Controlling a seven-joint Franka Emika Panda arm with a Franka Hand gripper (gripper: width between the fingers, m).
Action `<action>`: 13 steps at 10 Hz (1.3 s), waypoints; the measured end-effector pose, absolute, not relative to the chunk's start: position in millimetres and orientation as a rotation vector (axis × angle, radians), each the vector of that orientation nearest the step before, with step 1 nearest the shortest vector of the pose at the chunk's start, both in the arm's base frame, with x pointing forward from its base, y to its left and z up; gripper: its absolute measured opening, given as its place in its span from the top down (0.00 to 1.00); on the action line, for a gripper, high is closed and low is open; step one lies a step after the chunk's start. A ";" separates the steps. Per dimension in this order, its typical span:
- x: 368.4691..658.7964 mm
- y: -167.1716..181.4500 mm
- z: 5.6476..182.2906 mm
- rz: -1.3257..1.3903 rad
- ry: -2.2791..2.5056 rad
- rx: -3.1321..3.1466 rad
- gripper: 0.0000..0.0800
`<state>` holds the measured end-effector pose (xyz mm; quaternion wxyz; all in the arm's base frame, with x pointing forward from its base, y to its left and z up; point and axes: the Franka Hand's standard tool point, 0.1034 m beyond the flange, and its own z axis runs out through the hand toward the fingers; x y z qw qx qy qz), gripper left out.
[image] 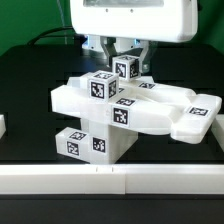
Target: Assemble chair
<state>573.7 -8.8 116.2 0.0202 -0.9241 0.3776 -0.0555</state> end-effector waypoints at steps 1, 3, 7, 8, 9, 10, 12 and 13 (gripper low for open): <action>574.2 -9.1 116.7 -0.174 1.069 -2.910 0.24; 574.3 -9.2 116.6 -0.177 0.980 -2.945 0.20; 575.1 -10.0 117.3 -0.187 0.387 -3.116 0.19; 575.7 -9.2 117.7 -0.188 0.291 -3.133 0.19; 576.6 -8.8 118.5 -0.191 0.173 -3.147 0.19; 577.3 -9.0 119.0 -0.192 0.013 -3.159 0.19; 577.7 -9.3 120.1 -0.194 -0.120 -3.161 0.19; 577.4 -9.3 120.0 -0.190 -0.270 -3.163 0.19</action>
Offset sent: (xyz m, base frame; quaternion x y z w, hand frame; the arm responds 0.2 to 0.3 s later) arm 0.0000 0.0000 0.0000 0.0000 0.0000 -0.1938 0.9810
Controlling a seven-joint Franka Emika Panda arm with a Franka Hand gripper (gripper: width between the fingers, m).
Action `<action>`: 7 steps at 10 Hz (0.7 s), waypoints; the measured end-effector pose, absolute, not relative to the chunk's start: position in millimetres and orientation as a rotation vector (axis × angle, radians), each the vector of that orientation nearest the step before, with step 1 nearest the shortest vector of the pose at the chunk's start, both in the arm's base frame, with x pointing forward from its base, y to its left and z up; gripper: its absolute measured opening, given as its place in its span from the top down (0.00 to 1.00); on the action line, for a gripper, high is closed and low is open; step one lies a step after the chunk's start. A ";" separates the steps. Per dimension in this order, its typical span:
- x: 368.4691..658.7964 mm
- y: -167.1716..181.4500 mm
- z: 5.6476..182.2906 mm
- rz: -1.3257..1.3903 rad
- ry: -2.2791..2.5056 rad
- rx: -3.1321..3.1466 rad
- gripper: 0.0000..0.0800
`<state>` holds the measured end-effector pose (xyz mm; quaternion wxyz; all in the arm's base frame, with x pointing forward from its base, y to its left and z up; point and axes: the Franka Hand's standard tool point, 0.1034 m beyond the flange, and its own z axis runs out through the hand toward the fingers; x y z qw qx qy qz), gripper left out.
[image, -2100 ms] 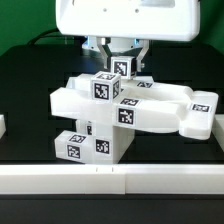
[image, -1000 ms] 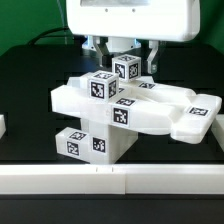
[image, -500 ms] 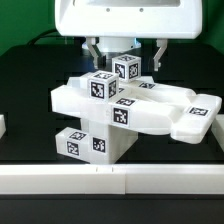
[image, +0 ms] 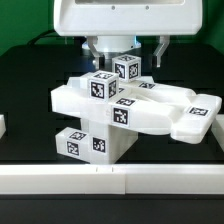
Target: Assemble chair
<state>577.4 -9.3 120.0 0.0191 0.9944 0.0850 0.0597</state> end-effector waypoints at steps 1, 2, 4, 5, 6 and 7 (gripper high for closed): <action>577.0 -9.4 119.6 0.182 0.355 3.074 0.19; 577.0 -9.3 119.6 0.181 0.407 3.065 0.19; 576.0 -9.9 118.5 0.165 0.701 2.992 0.19; 575.9 -11.2 118.5 0.161 0.798 2.964 0.19; 575.9 -11.7 118.4 0.160 0.815 2.959 0.22; 575.8 -11.7 118.2 0.160 0.802 2.963 0.39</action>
Offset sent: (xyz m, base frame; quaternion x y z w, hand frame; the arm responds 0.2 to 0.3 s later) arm -0.0024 0.0046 -0.0012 -0.0012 0.0018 -0.1302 0.9915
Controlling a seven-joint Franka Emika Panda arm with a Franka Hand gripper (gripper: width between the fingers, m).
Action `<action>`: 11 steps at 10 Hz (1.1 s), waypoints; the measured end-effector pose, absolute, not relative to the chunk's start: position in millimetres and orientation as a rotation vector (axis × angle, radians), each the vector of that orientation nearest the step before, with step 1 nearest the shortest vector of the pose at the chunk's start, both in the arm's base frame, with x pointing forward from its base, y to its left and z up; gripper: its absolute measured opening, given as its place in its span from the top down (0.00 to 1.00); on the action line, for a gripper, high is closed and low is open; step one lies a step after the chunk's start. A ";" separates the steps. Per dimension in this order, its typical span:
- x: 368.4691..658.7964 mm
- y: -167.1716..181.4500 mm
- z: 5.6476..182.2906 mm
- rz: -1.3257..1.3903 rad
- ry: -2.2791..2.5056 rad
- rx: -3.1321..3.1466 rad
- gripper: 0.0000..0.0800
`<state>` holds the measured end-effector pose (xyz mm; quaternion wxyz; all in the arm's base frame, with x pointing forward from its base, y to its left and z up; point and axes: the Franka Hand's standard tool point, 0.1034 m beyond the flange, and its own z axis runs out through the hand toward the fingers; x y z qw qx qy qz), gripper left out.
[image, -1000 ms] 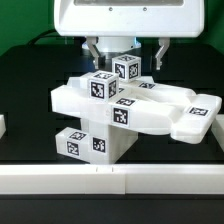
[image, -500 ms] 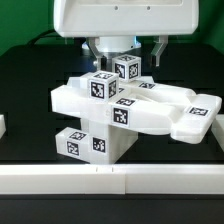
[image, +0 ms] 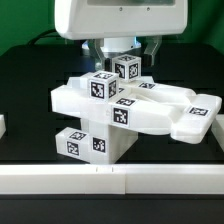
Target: Assemble chair
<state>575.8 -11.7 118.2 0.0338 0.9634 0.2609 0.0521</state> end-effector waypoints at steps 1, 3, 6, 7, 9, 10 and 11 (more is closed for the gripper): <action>575.8 -11.9 118.2 0.160 0.802 2.963 0.39; 575.7 -12.2 118.1 0.161 0.780 2.970 0.64; 575.7 -12.2 118.0 0.166 0.629 3.012 0.64; 575.7 -12.1 117.9 0.170 0.512 3.038 0.64; 575.5 -11.9 117.4 0.175 0.272 3.078 0.64; 575.4 -11.5 117.2 0.178 0.129 3.092 0.64; 575.4 -11.0 117.1 0.182 -0.009 3.100 0.64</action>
Offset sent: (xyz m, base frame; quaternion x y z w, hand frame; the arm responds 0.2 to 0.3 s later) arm 0.0000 0.0000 0.0000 0.0000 0.0000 0.0650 0.9979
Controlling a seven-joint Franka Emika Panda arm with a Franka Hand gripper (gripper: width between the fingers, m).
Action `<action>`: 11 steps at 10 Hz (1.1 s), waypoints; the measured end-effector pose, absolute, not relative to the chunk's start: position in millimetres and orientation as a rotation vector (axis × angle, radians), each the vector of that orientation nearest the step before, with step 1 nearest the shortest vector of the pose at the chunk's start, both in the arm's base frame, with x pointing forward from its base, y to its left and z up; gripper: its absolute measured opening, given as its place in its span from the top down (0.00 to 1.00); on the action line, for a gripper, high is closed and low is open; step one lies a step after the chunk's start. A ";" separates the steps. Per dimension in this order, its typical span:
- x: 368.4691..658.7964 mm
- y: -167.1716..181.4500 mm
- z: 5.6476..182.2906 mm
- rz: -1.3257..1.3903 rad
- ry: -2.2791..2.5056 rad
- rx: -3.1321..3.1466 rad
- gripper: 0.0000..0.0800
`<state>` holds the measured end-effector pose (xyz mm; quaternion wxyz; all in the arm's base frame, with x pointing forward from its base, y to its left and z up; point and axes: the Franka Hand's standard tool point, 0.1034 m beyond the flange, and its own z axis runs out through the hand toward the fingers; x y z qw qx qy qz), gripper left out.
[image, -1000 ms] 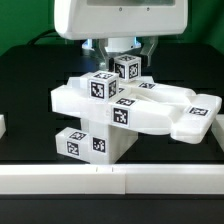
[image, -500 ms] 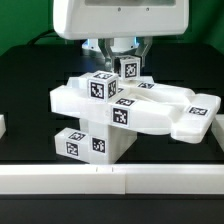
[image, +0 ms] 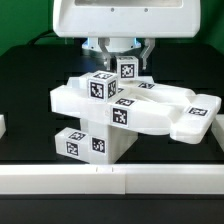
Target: Assemble chair
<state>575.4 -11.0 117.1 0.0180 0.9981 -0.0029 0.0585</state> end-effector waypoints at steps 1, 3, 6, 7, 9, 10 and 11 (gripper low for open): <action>575.3 -10.5 117.0 0.185 -0.153 3.102 0.64; 575.3 -10.3 116.9 0.188 -0.379 3.098 0.64; 575.3 -9.8 116.9 0.190 -0.726 3.061 0.64; 575.3 -9.7 116.9 0.190 -0.773 3.052 0.64; 575.5 -8.6 116.9 0.187 -1.008 3.002 0.64; 575.5 -8.4 117.0 0.184 -1.118 2.974 0.64; 575.5 -8.4 117.0 0.183 -1.159 2.960 0.64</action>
Offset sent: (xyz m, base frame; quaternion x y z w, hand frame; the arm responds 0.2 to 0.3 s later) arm -0.0032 -0.0017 -0.0059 0.0155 -0.0129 0.2327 0.9723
